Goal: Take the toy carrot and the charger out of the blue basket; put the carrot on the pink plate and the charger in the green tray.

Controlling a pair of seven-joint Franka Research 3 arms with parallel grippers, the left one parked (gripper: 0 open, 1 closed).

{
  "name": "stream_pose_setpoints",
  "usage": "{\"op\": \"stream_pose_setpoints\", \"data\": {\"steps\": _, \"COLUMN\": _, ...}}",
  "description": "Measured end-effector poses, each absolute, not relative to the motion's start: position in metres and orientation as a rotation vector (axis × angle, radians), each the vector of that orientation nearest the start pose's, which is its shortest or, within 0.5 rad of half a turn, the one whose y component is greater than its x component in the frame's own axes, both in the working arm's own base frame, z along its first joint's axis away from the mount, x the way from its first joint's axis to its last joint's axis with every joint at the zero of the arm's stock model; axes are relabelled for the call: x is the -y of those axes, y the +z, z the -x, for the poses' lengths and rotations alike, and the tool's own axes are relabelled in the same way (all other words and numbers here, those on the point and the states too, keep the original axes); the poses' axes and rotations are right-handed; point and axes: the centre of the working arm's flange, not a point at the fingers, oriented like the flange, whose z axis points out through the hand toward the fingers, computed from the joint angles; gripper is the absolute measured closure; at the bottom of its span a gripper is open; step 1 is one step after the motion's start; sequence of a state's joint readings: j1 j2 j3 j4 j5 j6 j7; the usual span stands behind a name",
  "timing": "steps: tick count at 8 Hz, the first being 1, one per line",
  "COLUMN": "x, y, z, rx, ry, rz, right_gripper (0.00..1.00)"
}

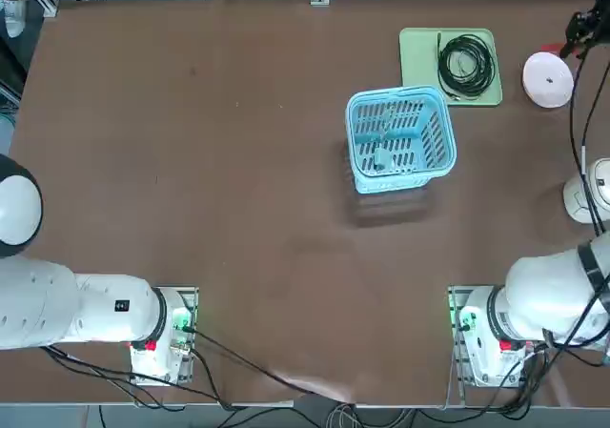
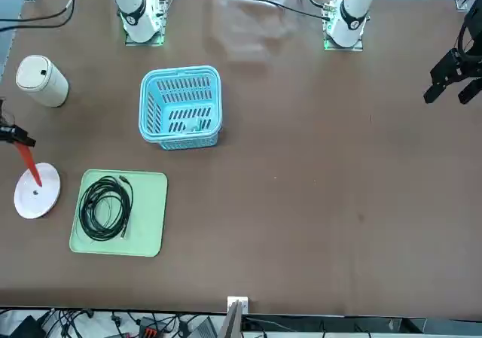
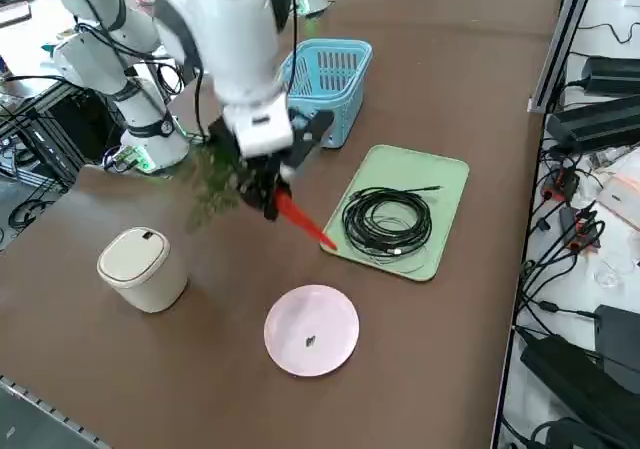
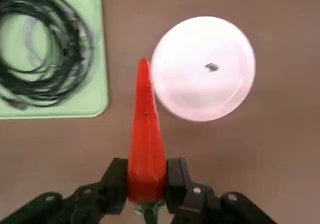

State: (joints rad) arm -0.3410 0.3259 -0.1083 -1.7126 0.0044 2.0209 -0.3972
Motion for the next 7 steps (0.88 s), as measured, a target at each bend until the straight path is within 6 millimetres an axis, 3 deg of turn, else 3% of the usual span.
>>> {"op": "stream_pose_setpoints", "data": {"steps": 2, "x": 0.312, "y": 0.359, "z": -0.590, "rx": -0.018, "ry": -0.029, "rz": 3.196, "right_gripper": 0.59}}
{"op": "stream_pose_setpoints", "data": {"steps": 7, "x": 0.341, "y": 0.304, "z": -0.609, "rx": 0.021, "ry": -0.144, "rz": 3.248, "right_gripper": 0.59}}
